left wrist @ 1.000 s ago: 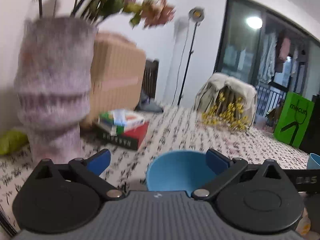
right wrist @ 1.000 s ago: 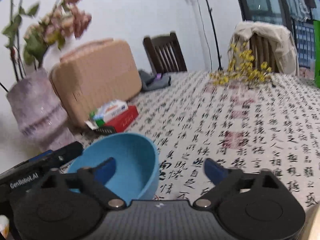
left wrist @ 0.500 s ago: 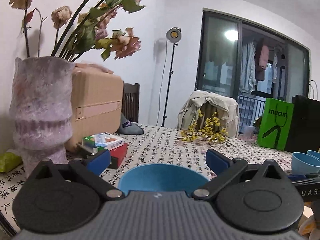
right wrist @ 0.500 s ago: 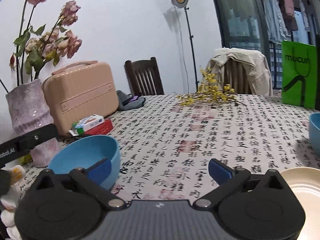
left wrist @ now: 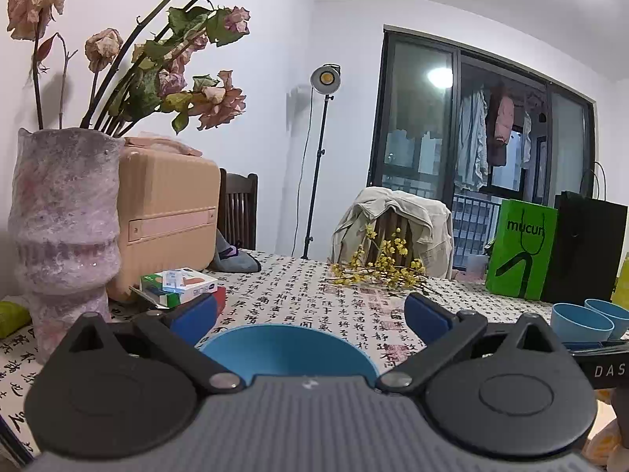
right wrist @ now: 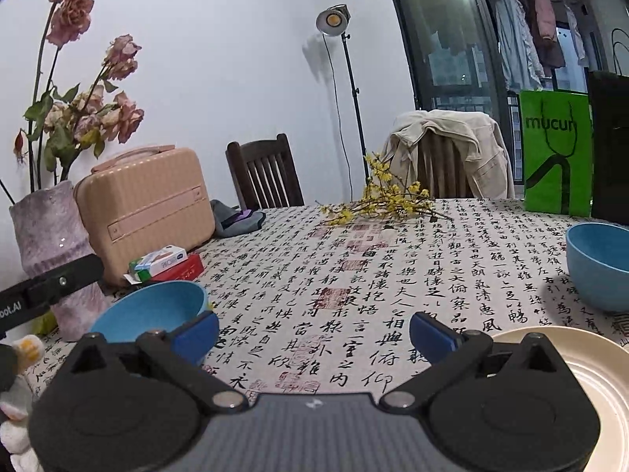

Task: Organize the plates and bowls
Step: 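Pull both open tools back from the placed bowl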

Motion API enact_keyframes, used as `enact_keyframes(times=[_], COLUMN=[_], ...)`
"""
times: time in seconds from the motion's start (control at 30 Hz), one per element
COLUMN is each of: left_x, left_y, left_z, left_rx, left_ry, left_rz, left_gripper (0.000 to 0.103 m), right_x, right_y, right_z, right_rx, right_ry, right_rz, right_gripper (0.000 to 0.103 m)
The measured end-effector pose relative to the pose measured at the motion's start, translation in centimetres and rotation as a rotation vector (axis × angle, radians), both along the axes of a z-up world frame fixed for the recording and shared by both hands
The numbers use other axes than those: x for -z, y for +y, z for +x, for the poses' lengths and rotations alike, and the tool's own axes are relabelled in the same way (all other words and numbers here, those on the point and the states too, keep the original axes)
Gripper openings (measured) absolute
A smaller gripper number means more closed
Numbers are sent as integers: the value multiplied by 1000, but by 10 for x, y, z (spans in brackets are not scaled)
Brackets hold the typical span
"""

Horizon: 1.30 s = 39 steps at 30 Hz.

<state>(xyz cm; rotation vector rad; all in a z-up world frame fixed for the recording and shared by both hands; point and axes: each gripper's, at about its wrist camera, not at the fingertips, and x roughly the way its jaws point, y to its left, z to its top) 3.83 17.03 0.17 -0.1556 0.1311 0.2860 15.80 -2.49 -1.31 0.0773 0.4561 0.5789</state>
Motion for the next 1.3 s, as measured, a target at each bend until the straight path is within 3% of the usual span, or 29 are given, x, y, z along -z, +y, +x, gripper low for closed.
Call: enact_keyframes(times=[0.13,0.53,0.83,1.3], left_x=[2,13,10,6], left_y=[2,12,7,-25], left_z=[2,18,29,58], left_rx=[-8,16,39,125], left_ry=[-12,4,-28,-37], left_rz=[-14,-59,-77,-69], left_gripper=[103,103,103,103], right_x=[1,0,-10,-6], right_y=[-5,-11,-51,-131], right_z=[-2,-14,-20,-6], right_rx=[15,45,171,344], right_ry=[-23,-103,-168,-154], right_rz=[30,-40,-83,-156], right_gripper=[103,103,103,103])
